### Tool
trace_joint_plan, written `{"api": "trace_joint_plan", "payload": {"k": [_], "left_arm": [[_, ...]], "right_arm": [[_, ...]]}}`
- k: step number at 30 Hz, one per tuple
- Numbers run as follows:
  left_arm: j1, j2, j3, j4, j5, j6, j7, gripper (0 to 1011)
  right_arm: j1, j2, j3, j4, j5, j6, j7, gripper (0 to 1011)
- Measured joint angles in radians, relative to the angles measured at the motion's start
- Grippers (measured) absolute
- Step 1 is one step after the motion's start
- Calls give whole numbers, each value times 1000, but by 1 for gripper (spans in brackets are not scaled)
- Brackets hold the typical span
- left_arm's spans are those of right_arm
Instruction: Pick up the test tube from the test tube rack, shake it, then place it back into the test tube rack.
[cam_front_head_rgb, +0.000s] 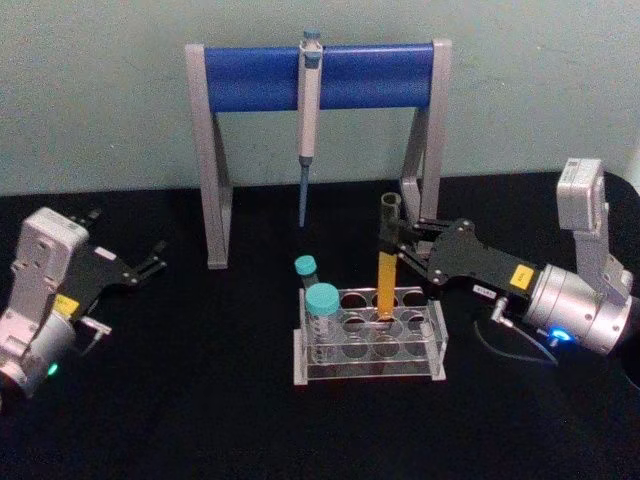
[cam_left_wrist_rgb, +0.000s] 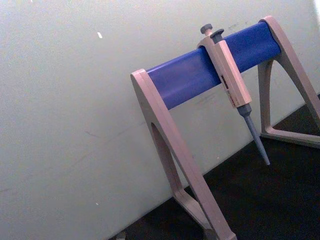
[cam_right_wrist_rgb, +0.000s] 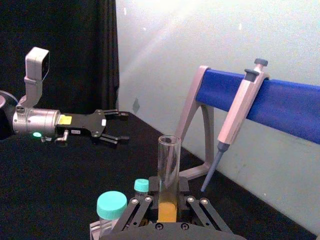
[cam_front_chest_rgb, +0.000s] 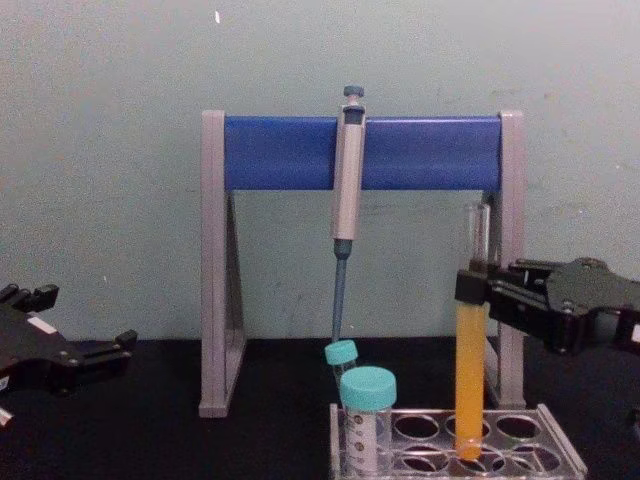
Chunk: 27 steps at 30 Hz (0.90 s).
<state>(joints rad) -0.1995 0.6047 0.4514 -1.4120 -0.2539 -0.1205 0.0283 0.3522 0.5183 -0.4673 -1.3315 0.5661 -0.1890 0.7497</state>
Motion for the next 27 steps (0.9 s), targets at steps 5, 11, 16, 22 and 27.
{"api": "trace_joint_plan", "payload": {"k": [5,11,16,22,27], "left_arm": [[0,0,0,0,0,0,0,1001],[0,0,0,0,0,0,0,1001],[0,0,0,0,0,0,0,1001],[0,0,0,0,0,0,0,1002],[0,0,0,0,0,0,0,1001]], "right_arm": [[4,-5,-5,12,-8,5,0,221],[7,-8,-10,22,-16,10,1,221],[9,-10,-15,29,-23,14,2,221],[10,-12,-19,36,-30,19,3,221],[10,-12,-20,39,-34,24,3,221]]}}
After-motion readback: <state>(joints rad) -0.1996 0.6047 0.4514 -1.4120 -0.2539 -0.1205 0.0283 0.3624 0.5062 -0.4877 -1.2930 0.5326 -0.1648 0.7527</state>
